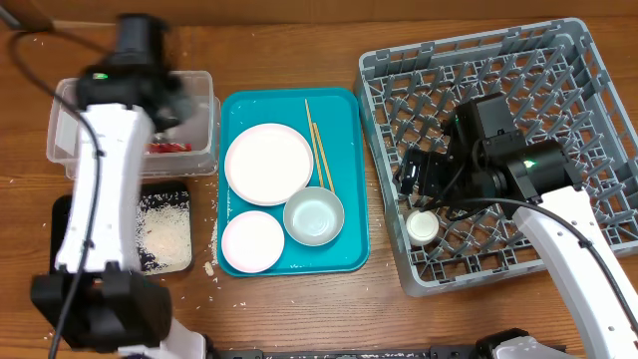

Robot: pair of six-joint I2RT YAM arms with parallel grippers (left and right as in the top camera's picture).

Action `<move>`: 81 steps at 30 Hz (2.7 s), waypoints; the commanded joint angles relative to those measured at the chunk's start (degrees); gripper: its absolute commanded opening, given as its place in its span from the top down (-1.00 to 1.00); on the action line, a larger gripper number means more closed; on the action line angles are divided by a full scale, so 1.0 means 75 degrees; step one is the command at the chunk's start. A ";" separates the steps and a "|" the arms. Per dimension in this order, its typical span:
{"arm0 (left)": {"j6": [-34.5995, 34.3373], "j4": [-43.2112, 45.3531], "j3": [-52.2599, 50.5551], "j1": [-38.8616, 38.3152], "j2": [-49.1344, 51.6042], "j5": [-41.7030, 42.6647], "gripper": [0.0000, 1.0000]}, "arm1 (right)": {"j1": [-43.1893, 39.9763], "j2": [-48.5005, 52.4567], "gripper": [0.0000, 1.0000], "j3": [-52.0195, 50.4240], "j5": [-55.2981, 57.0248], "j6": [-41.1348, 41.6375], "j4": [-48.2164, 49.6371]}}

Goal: Sort waste into correct bins and load items into the dishwasher

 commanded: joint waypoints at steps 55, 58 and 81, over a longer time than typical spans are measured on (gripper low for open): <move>0.2095 0.5091 -0.9206 -0.1993 -1.1578 0.1856 -1.00 | 0.0003 -0.0015 -1.00 -0.0026 0.0026 -0.0038 -0.0047; 0.2095 0.5642 -1.0078 -0.1993 -1.2243 0.2008 -1.00 | 0.0003 -0.0015 -1.00 -0.0026 0.0026 -0.0038 -0.0047; 0.1923 0.7941 -1.3167 -0.1996 -1.3400 0.2512 -1.00 | 0.0003 -0.0015 -1.00 -0.0026 0.0026 -0.0038 -0.0047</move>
